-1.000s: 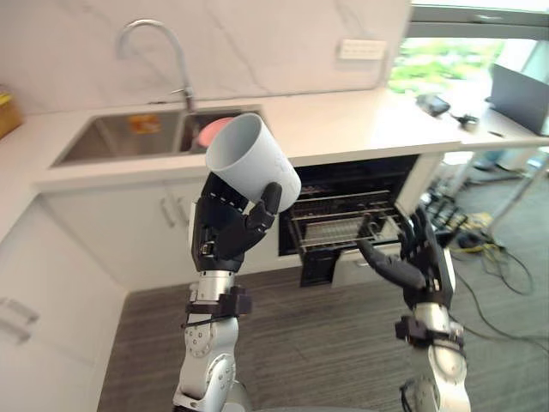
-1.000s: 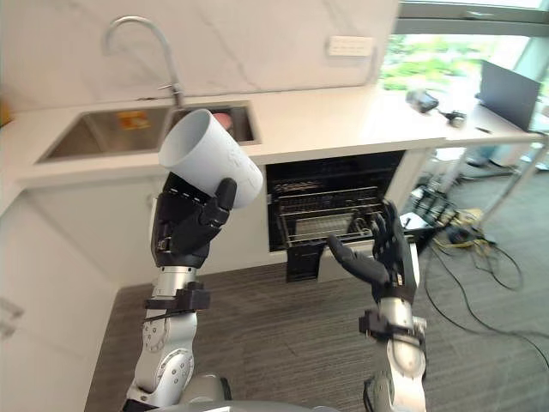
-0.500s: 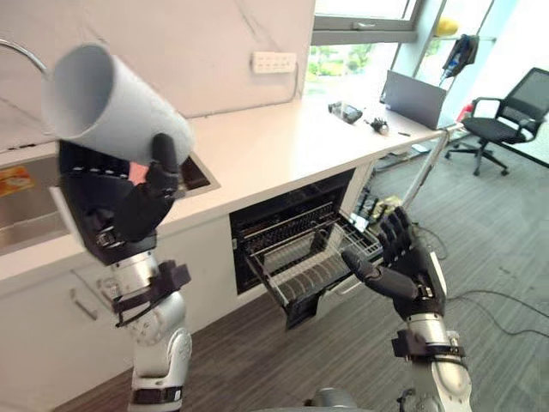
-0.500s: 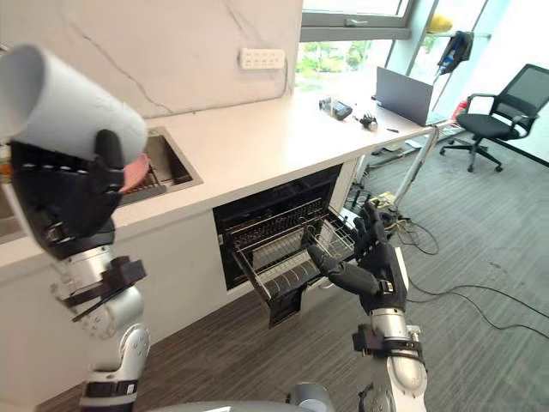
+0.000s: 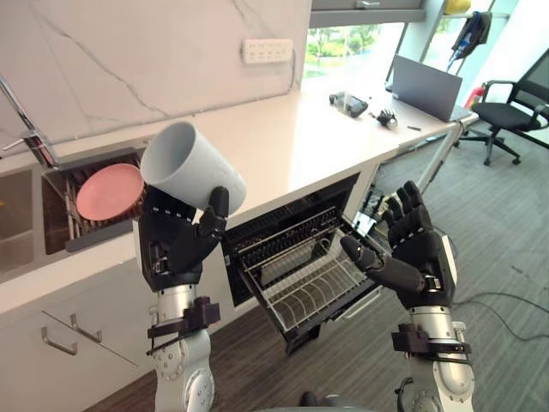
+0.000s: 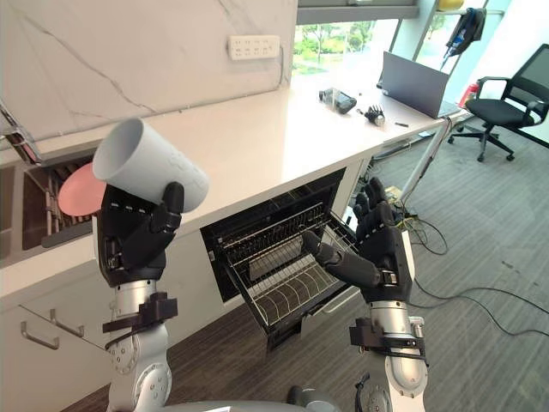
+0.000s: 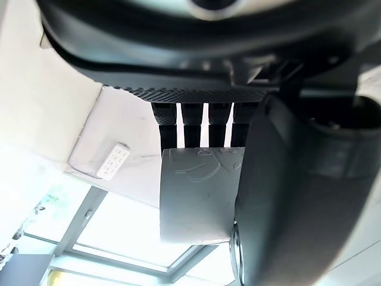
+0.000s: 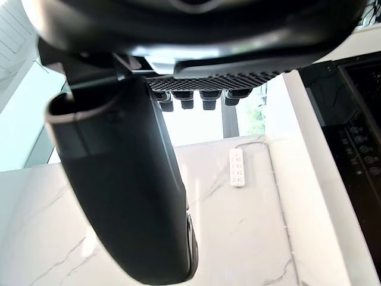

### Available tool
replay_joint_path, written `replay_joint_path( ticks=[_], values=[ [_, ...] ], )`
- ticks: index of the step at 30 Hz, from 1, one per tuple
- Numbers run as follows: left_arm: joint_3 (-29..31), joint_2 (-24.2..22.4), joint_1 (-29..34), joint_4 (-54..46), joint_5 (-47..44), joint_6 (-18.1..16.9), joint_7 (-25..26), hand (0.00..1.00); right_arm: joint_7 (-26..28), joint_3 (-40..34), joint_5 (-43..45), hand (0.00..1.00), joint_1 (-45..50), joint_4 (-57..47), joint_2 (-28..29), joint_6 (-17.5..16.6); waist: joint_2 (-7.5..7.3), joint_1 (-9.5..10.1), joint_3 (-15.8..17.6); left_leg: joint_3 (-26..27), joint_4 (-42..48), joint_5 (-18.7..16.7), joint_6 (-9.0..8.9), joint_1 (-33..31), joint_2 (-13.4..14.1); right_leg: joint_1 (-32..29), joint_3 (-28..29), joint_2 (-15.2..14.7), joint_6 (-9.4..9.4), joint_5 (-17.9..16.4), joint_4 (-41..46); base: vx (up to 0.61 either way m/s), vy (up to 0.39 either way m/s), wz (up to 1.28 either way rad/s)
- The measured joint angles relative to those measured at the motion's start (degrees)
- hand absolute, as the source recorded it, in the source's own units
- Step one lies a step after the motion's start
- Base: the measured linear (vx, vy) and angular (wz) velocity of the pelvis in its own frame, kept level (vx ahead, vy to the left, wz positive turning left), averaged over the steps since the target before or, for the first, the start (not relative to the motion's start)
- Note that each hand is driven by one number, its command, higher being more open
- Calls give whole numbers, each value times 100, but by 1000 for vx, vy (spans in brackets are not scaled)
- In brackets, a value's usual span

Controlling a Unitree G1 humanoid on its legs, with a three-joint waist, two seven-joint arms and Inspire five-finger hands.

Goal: Walk over to the sink, pick up the cup, carry it to the dishwasher, place the cup inside the dishwasher, then close the dishwasher door

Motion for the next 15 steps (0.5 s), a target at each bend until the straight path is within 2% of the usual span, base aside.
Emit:
replay_joint_path(
  ticks=[1,2,3,4,5,6,7,9,15],
  values=[
    [-38,-10,176,4,7,4,-60,0,25,-4,169,100,-45,-25,-88,-17,56,69,-17,-100,102,-222,22,-189,55,76,74,15,-8,5,-36,115,50,-26],
    [-100,31,277,5,14,9,-126,0,36,-6,321,100,-120,-22,-154,-21,104,126,-49,-218,-502,-410,114,-184,-85,90,199,-9,-9,6,-42,108,84,-39],
    [-134,51,293,4,24,6,-146,0,42,-17,404,100,-170,-13,-179,-24,112,154,-52,-348,-910,-461,172,-186,-189,73,286,-21,-9,6,-43,97,111,-54],
    [-162,83,305,7,51,0,-156,0,72,-8,553,100,-295,28,-197,-24,118,159,-56,-643,-1702,-457,198,-184,-357,7,446,-29,5,13,-39,59,110,-57],
    [-170,103,307,17,69,-4,-154,0,96,2,583,100,-360,58,-208,-31,112,170,-52,-764,-1932,-249,63,-167,-443,-31,565,-39,34,27,-27,84,171,-91],
    [-201,138,327,79,151,-5,-111,0,152,60,605,100,-450,146,-221,-38,132,194,-105,-770,-2323,91,62,63,-656,-72,817,-78,148,94,-56,115,180,-79],
    [-222,238,282,120,316,11,0,0,211,127,606,100,-479,146,-241,-60,84,111,-133,-621,-2528,186,111,146,-757,-73,927,-163,234,227,-189,154,176,-73],
    [-352,337,-23,352,524,78,167,0,362,118,925,100,-624,149,-313,-24,73,95,-125,-520,-2640,212,136,220,-915,-15,1071,-236,399,479,-467,167,138,-42],
    [-803,482,-646,743,1288,270,317,0,683,229,1718,100,-907,114,-314,-1,60,-58,-135,-566,-3111,258,216,517,-1088,197,1071,-341,470,559,-789,75,65,-5]
  ],
)
